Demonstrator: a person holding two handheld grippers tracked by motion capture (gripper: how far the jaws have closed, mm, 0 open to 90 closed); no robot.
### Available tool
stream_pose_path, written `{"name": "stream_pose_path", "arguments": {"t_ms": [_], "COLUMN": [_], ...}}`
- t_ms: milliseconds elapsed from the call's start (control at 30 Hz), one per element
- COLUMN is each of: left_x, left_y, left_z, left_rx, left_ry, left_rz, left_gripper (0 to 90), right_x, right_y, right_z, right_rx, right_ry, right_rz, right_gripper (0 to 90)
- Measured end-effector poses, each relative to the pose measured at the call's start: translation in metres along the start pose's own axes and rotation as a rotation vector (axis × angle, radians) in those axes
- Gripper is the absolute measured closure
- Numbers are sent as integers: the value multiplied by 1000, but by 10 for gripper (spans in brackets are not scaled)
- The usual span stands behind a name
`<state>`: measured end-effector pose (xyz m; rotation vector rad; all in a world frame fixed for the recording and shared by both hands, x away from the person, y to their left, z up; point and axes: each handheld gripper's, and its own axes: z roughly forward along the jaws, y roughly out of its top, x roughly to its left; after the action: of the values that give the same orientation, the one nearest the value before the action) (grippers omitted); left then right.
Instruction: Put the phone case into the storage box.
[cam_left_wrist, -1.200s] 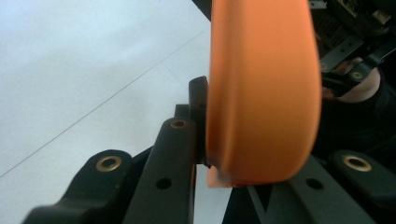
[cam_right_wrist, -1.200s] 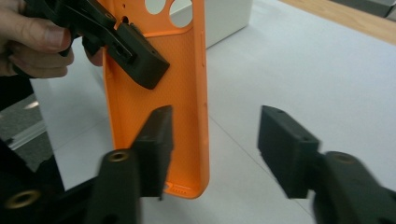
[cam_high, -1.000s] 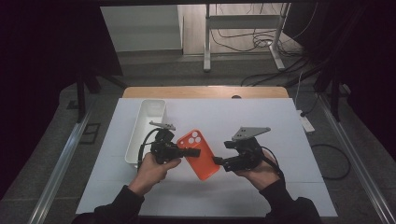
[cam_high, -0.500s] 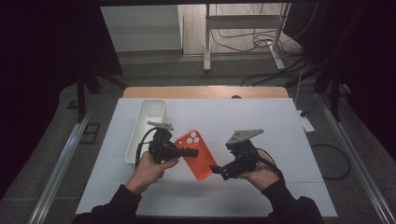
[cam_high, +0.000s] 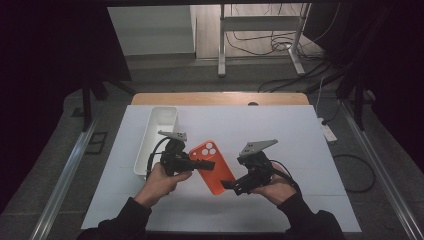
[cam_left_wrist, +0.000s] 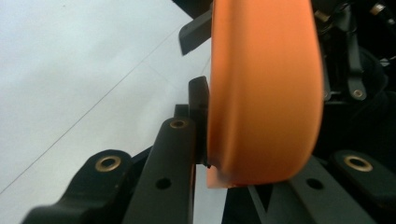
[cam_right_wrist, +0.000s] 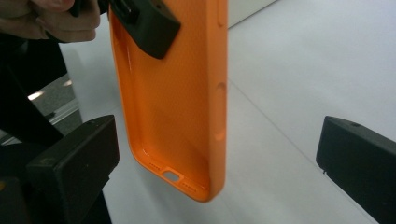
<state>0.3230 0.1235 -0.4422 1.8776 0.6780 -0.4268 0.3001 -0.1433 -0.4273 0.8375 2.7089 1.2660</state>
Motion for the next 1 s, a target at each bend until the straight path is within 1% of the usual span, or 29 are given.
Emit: {"name": "stream_pose_path", "arguments": {"t_ms": [67, 167, 233, 333, 400, 533, 600, 633, 667, 700, 767, 800, 833, 867, 933, 1000], "left_x": [0, -1, -2, -4, -4, -5, -6, -6, -7, -7, -8, -8, -8, -8, -8, -8], "left_y": [0, 1, 1, 1, 2, 2, 2, 2, 2, 2, 3, 3, 3, 3, 3, 3], "left_z": [0, 1, 2, 2, 2, 3, 4, 4, 4, 4, 5, 5, 5, 5, 5, 4], "left_rx": [-1, -5, -6, -6, -6, -3, -4, -3, -3, -2, -1, 0, 0, 0, 0, -6], "left_ry": [-5, -26, -42, -57, -61, -70, -78, -81, -83, -86, -86, -86, -84, -83, -81, -94], "left_rz": [4, 11, 19, 30, 34, 44, 49, 52, 54, 56, 61, 61, 63, 63, 64, 63], "left_gripper": [839, 839, 838, 838, 838, 838, 837, 836, 836, 836, 835, 835, 835, 834, 831, 824], "right_x": [0, 1, 1, 2, 2, 2, 3, 3, 3, 2, 3, 3, 2, 2, 1, -1], "right_y": [0, 1, 1, 1, 1, 1, 1, 0, 0, 0, 0, 0, 0, 0, 0, 0], "right_z": [1, 5, 7, 9, 9, 11, 11, 12, 12, 12, 11, 11, 11, 11, 10, 9], "right_rx": [5, 25, 27, 37, 38, 44, 46, 47, 48, 48, 50, 49, 46, 41, 31, 23], "right_ry": [4, 18, 31, 49, 49, 71, 93, 97, 112, 125, 142, 161, 173, 195, 226, 254], "right_rz": [6, 28, 34, 35, 35, 31, 25, 23, 18, 12, 13, 7, 7, 15, 20, 34], "right_gripper": [0, 0, 0, 2, 16, 125, 196, 238, 291, 314, 399, 450, 483, 550, 648, 710]}}
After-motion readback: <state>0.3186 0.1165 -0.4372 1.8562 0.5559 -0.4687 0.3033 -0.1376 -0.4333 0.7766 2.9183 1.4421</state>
